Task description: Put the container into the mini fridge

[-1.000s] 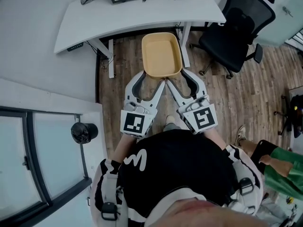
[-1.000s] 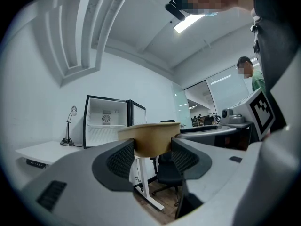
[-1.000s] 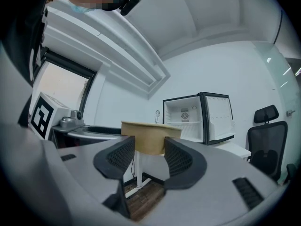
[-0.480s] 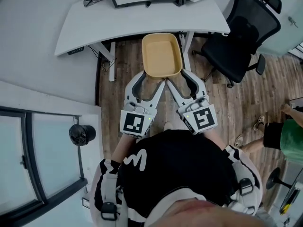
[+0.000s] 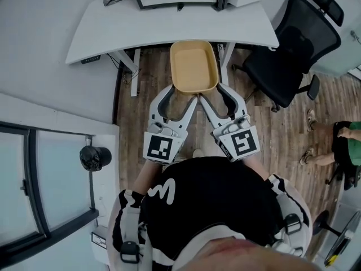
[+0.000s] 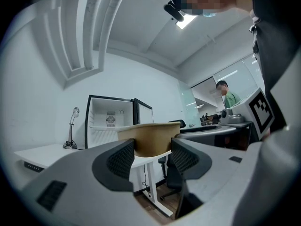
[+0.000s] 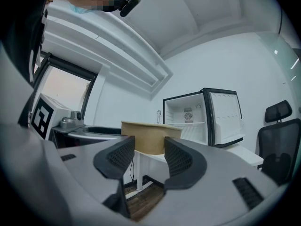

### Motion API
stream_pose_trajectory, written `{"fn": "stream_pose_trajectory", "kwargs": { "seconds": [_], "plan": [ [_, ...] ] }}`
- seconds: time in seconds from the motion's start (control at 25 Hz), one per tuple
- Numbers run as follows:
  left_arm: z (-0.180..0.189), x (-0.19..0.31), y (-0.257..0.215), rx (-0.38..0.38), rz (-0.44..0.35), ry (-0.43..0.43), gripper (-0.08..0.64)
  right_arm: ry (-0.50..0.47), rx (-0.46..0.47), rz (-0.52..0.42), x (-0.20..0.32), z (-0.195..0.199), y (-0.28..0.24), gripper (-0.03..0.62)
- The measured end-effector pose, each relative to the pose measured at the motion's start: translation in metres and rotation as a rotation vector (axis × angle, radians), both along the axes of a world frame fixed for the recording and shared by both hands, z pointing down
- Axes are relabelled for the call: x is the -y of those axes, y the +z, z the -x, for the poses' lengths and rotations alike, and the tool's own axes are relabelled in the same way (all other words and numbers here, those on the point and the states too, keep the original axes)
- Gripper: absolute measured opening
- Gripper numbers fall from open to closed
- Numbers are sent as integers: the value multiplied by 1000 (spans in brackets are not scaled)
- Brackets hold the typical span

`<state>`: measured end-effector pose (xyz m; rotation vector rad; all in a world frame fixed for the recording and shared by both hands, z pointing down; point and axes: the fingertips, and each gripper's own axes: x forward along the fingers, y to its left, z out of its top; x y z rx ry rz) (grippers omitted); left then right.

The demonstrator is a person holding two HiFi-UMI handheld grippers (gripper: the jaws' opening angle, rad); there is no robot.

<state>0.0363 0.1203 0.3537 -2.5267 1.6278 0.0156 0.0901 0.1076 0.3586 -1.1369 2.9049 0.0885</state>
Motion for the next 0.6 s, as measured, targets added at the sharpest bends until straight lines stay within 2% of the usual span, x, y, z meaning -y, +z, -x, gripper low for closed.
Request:
{"fn": "stream_pose_trajectory", "kwargs": {
  "seconds": [0.16, 0.6],
  "plan": [
    [0, 4, 1, 2, -5, -8, 242, -8, 21, -10, 4, 1, -1, 202],
    [-1, 8, 2, 5, -3, 2, 242, -2, 4, 5, 8, -1, 3, 202]
  ]
}}
